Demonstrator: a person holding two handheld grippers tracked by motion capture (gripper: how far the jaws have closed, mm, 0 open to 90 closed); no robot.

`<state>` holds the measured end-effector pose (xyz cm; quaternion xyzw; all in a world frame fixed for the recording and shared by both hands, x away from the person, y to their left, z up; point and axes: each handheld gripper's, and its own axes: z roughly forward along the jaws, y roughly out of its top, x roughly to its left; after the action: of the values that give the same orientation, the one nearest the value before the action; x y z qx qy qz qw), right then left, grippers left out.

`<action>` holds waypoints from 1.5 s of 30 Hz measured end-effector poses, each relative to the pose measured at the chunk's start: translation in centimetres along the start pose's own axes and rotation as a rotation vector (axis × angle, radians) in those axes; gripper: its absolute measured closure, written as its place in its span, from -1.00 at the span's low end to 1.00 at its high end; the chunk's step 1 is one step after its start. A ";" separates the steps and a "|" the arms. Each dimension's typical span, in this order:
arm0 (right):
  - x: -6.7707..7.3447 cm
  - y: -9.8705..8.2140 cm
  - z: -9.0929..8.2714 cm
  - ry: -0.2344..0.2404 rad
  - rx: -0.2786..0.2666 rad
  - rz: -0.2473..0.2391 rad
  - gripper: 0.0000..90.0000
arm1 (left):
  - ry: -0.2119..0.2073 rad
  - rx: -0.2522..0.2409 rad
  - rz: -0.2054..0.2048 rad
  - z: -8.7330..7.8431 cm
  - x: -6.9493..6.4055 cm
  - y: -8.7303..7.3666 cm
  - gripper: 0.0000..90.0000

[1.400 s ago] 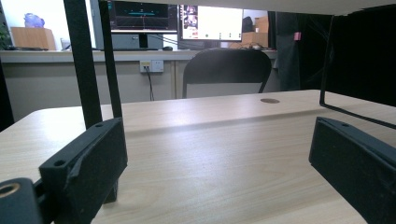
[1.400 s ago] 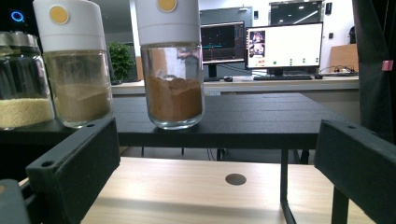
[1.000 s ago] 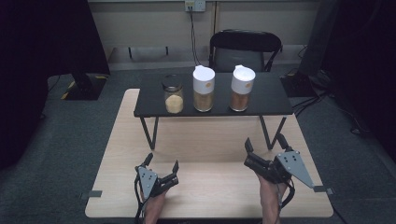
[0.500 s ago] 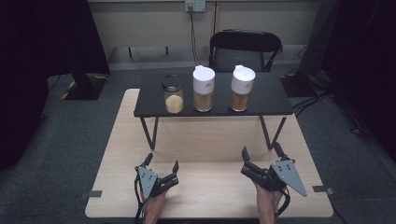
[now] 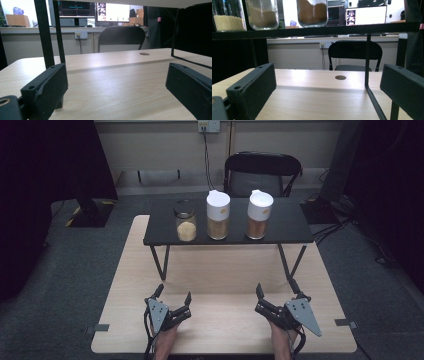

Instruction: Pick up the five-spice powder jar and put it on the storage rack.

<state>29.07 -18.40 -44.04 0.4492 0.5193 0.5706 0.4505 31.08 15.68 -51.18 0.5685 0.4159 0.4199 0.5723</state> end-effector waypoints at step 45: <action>0.2 -6.7 0.3 -0.032 0.074 -0.011 -1.00 | 0.000 0.000 0.000 0.0 0.0 0.0 -0.92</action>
<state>29.65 -17.77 -50.66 0.4718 0.5354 0.5411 0.4449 31.08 15.68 -51.18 0.5683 0.4159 0.4199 0.5725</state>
